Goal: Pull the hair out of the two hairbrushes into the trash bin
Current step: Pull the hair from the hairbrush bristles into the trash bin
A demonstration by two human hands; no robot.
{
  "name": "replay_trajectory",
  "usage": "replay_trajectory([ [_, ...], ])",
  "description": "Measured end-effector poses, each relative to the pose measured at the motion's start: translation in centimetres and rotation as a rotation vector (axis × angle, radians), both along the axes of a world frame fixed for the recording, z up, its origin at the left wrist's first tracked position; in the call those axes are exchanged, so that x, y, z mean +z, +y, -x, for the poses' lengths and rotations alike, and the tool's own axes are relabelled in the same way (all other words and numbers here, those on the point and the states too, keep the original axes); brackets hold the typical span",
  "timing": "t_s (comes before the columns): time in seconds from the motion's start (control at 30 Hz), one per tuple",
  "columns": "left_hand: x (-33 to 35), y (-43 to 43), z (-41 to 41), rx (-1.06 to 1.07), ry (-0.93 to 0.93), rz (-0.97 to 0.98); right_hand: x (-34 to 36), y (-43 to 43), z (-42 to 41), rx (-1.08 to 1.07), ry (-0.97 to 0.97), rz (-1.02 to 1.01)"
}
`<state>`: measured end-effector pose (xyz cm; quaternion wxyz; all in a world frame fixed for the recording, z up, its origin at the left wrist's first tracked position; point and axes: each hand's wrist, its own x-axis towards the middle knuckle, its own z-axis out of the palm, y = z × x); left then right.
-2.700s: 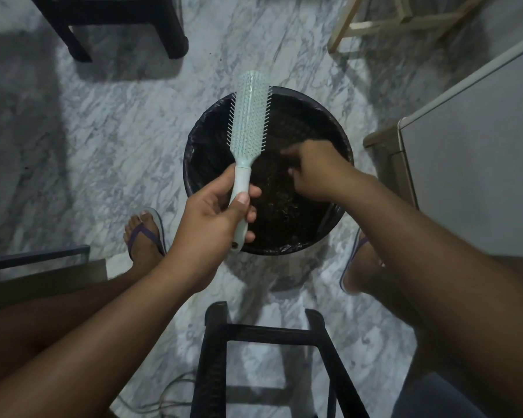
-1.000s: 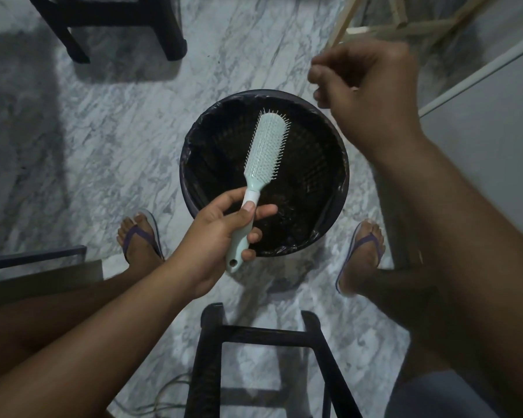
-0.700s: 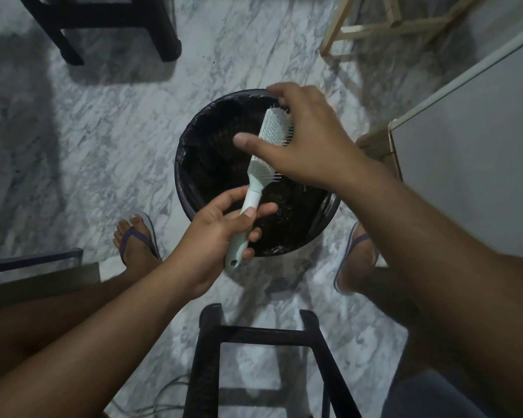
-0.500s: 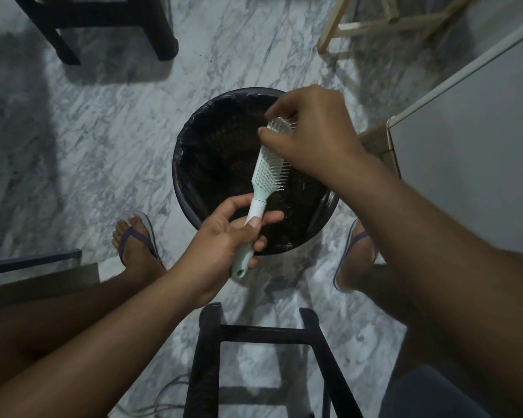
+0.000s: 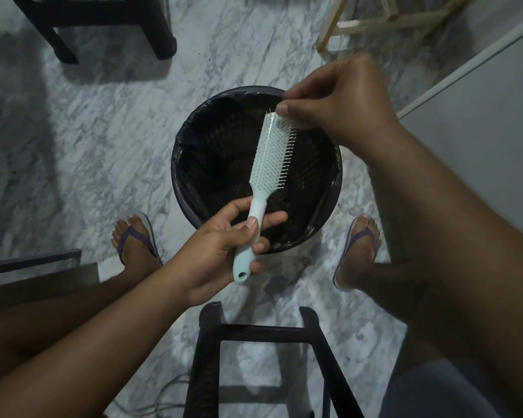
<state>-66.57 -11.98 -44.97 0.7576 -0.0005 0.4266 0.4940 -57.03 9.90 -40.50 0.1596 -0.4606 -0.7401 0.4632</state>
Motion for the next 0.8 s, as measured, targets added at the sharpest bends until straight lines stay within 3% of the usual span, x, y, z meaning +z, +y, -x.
replay_trajectory([
  [0.17, 0.0, 0.2, 0.3, 0.022, -0.043, -0.013, 0.6, 1.4, 0.0, -0.154, 0.253, 0.073],
  [0.27, 0.0, 0.4, 0.4, 0.046, -0.023, -0.004, -0.5, 0.7, 0.2, -0.105, 0.126, 0.067],
  [0.37, 0.1, 0.6, 0.6, 0.069, -0.009, 0.01, -1.2, -0.8, 0.5, 0.105, -0.118, -0.097],
  [0.47, 0.2, 0.6, 0.7, 0.07, -0.011, 0.01, -0.6, -2.1, 0.8, 0.288, -0.305, -0.111],
  [0.53, 0.3, 0.4, 0.7, 0.063, -0.007, 0.002, -0.5, -2.5, 0.9, 0.299, -0.316, -0.101],
  [0.7, -0.1, 0.0, 1.3, 0.011, 0.102, -0.03, -1.2, -1.6, 0.6, 0.13, -0.114, 0.121],
  [0.8, -0.2, 0.0, 1.2, -0.004, 0.134, -0.021, -2.1, -1.4, 0.5, 0.155, -0.142, 0.069],
])
